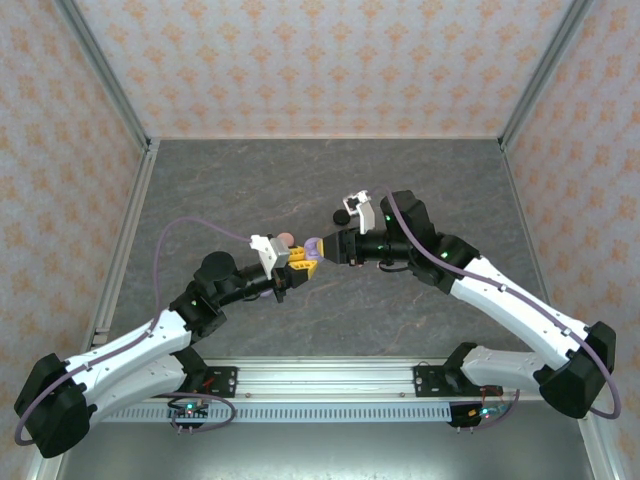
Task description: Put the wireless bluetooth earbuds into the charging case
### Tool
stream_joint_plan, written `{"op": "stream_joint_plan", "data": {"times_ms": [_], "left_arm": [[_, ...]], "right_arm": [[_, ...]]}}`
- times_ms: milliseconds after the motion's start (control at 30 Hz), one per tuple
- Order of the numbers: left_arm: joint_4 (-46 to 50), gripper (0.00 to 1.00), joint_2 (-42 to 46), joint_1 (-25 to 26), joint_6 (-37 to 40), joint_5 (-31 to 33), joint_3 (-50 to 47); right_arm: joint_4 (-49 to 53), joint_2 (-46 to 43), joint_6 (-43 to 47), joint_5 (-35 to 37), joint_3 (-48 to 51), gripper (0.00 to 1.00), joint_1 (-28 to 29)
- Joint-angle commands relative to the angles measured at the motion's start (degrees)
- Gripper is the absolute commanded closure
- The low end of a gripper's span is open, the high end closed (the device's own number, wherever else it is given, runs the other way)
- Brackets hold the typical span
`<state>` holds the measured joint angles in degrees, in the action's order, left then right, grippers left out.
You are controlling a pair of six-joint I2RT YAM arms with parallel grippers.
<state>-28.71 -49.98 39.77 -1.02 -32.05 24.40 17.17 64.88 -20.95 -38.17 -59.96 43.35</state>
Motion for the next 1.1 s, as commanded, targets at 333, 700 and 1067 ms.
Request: {"op": "stream_joint_plan", "data": {"times_ms": [333,700,1067], "left_arm": [[-2.89,1.00,0.65,0.88,3.99,0.24,2.04],[-2.90,1.00,1.41,1.37,10.07,2.16,5.28],[-0.91,1.00,2.96,1.41,14.90,2.87,8.20]], "right_arm": [[2.35,-2.42,3.32,0.88,-2.60,0.64,0.33],[6.91,-5.88,6.71,5.30,-8.79,0.59,0.24],[4.90,-3.54,6.81,1.50,-11.44,0.61,0.24]]}}
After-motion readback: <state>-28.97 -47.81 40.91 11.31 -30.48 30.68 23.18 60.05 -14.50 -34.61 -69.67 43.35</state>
